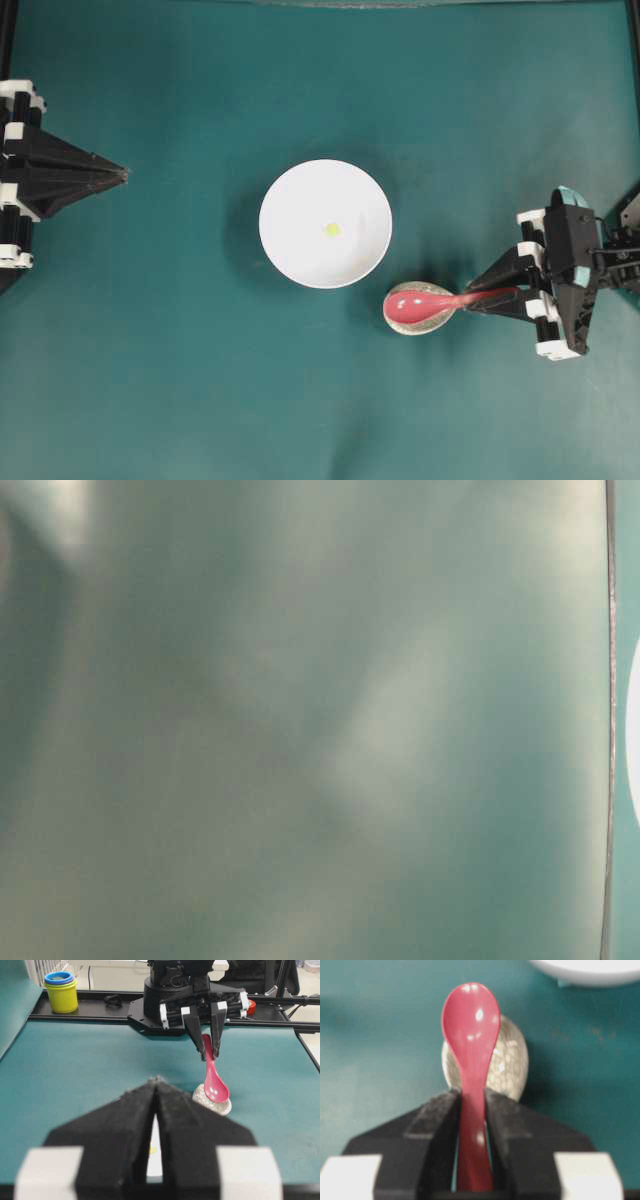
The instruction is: Scoop the yellow hexagonal prism block from the bowl with a spoon using the right arm.
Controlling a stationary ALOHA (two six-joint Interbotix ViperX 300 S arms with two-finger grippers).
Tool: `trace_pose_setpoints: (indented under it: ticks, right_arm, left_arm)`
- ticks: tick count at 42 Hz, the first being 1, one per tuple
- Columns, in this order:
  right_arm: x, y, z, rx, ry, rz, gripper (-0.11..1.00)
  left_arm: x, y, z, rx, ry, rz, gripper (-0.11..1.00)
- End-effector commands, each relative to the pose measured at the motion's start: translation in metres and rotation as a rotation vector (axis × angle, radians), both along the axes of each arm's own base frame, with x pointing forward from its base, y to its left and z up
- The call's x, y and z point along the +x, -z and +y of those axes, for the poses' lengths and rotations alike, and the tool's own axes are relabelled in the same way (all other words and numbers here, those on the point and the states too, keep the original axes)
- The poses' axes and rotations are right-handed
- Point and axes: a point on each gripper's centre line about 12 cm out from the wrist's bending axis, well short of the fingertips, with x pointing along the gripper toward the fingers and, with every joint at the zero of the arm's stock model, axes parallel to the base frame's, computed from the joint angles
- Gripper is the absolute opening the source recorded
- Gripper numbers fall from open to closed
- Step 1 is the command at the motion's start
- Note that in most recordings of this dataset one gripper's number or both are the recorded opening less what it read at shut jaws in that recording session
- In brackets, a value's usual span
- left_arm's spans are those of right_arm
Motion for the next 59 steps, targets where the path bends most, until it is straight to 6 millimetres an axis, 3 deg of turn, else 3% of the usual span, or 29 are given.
trace_pose_setpoints:
  ticks: [1, 17, 28, 46, 59]
  right_arm:
    - [0.003, 0.0, 0.0, 0.004, 0.006, -0.002, 0.22]
    - [0.002, 0.006, -0.002, 0.001, 0.024, 0.005, 0.23]
    - [-0.001, 0.009, -0.003, -0.006, 0.02, 0.012, 0.52]
    - [-0.021, 0.012, -0.006, -0.068, 0.021, -0.187, 0.51]
    - [-0.019, 0.034, 0.001, -0.15, -0.006, -0.215, 0.51]
  left_arm:
    - [0.003, -0.004, 0.0, 0.0, -0.001, -0.009, 0.0]
    - [0.003, -0.004, 0.0, 0.002, -0.001, -0.008, 0.0]
    - [0.002, -0.003, 0.0, 0.003, 0.001, -0.006, 0.0]
    - [0.002, 0.0, 0.0, 0.0, -0.001, 0.002, 0.0]
    - [0.002, 0.0, 0.0, 0.001, 0.0, 0.003, 0.0]
